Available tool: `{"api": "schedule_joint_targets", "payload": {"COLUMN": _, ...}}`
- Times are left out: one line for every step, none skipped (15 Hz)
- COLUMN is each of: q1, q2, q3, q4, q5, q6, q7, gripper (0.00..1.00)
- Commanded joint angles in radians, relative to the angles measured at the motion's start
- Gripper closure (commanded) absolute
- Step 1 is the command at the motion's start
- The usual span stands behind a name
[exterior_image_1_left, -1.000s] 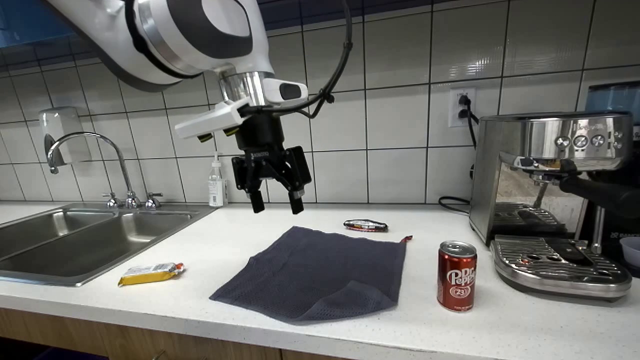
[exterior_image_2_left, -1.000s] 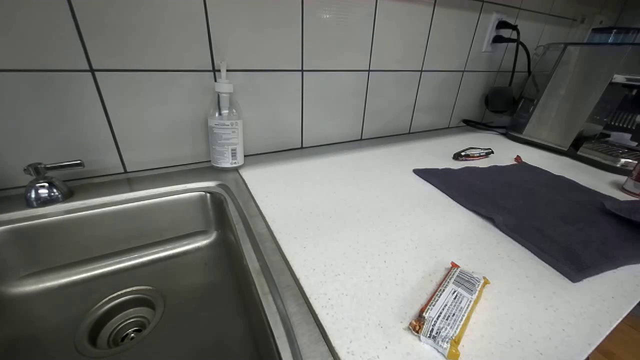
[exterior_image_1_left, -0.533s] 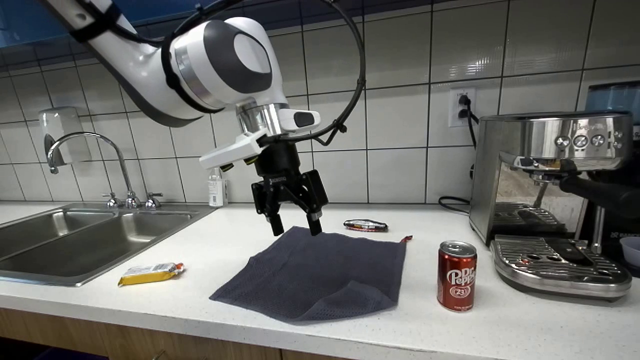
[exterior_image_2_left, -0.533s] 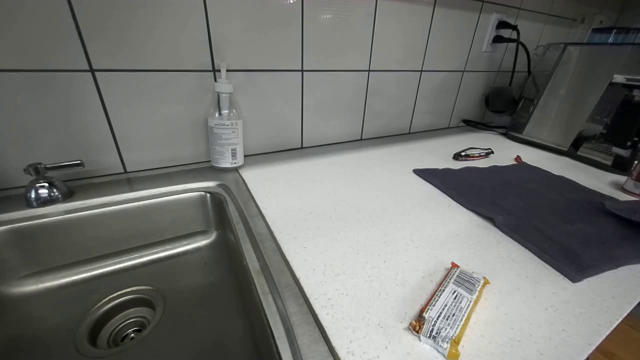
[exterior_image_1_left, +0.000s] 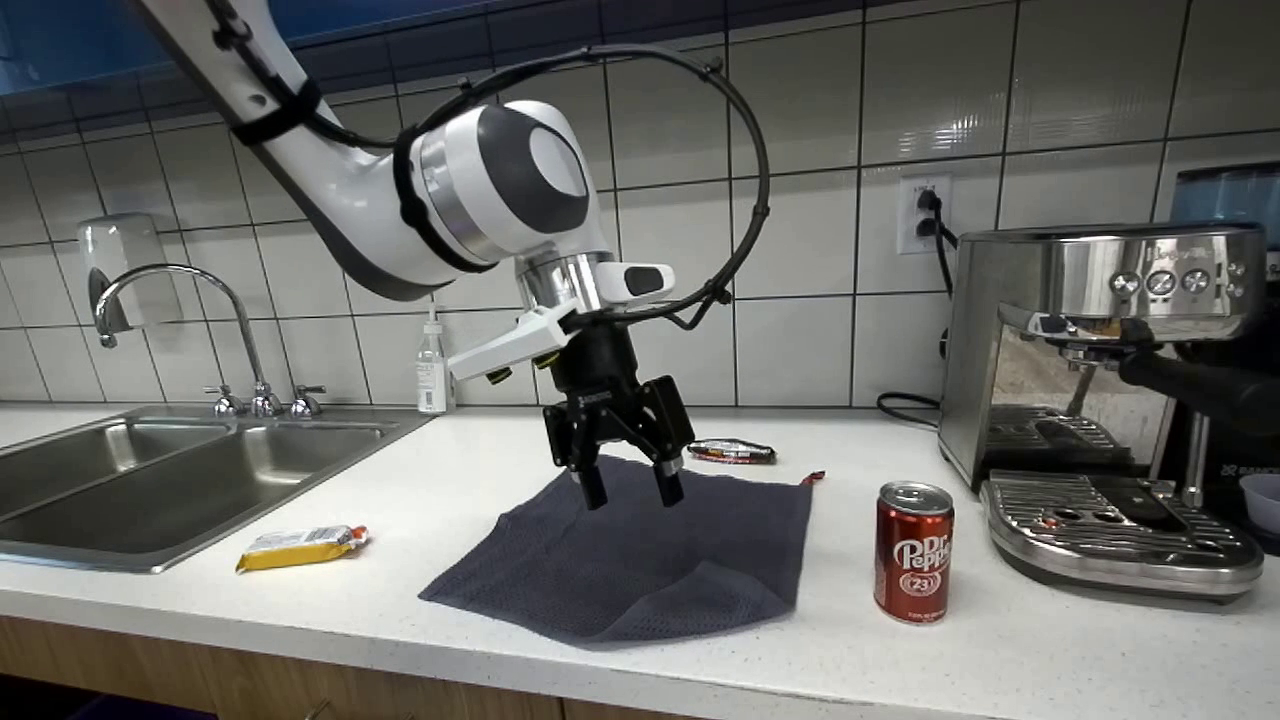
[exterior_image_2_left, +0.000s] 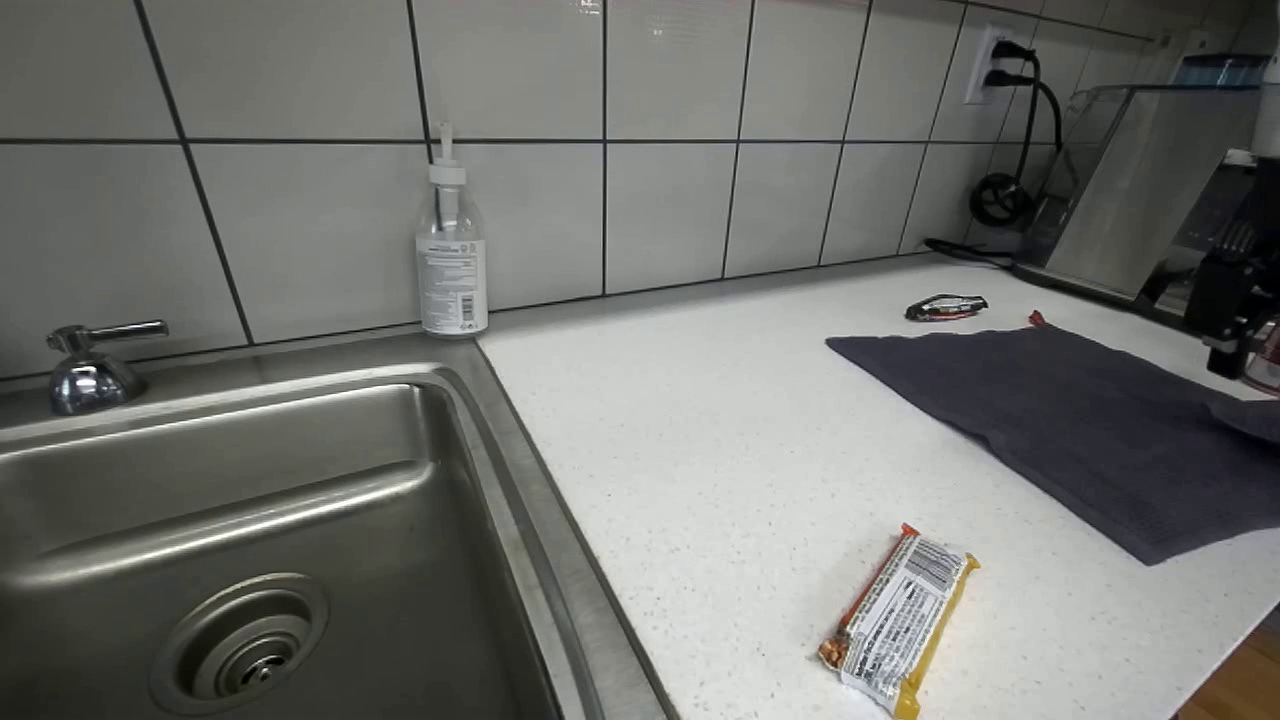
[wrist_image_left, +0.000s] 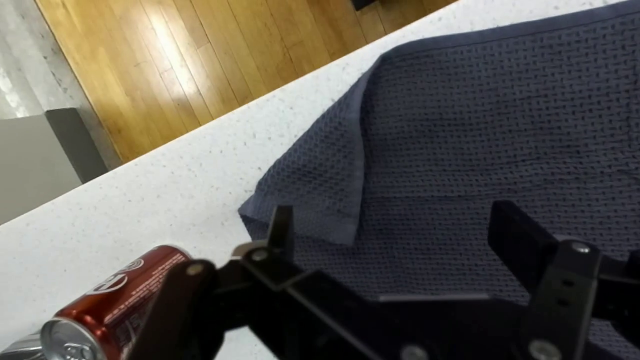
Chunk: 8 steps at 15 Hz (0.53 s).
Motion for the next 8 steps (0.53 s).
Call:
{"api": "schedule_joint_targets", "payload": {"q1": 0.004, "q2": 0.077, "q3": -0.024, "q4": 0.057, "q5": -0.075, "q6": 0.012, "q7": 0.062, "gripper": 0.0}}
{"api": "schedule_joint_targets", "payload": {"q1": 0.006, "q2": 0.091, "q3": -0.031, "q4": 0.064, "q5": -0.092, "q6": 0.014, "q7": 0.073, "gripper": 0.0}}
{"api": "schedule_joint_targets", "payload": {"q1": 0.01, "q2": 0.105, "q3": -0.038, "q4": 0.071, "q5": -0.109, "q6": 0.015, "q7": 0.083, "gripper": 0.0}}
{"api": "schedule_joint_targets", "payload": {"q1": 0.012, "q2": 0.12, "q3": -0.043, "q4": 0.077, "q5": -0.109, "q6": 0.012, "q7": 0.079, "gripper": 0.0}}
{"api": "schedule_joint_targets", "payload": {"q1": 0.015, "q2": 0.132, "q3": -0.049, "q4": 0.083, "q5": -0.119, "q6": 0.013, "q7": 0.086, "gripper": 0.0}}
{"api": "schedule_joint_targets", "payload": {"q1": 0.018, "q2": 0.144, "q3": -0.054, "q4": 0.089, "q5": -0.13, "q6": 0.012, "q7": 0.092, "gripper": 0.0}}
{"api": "schedule_joint_targets", "payload": {"q1": 0.021, "q2": 0.155, "q3": -0.059, "q4": 0.095, "q5": -0.14, "q6": 0.013, "q7": 0.097, "gripper": 0.0}}
{"api": "schedule_joint_targets", "payload": {"q1": 0.024, "q2": 0.166, "q3": -0.064, "q4": 0.101, "q5": -0.153, "q6": 0.013, "q7": 0.107, "gripper": 0.0}}
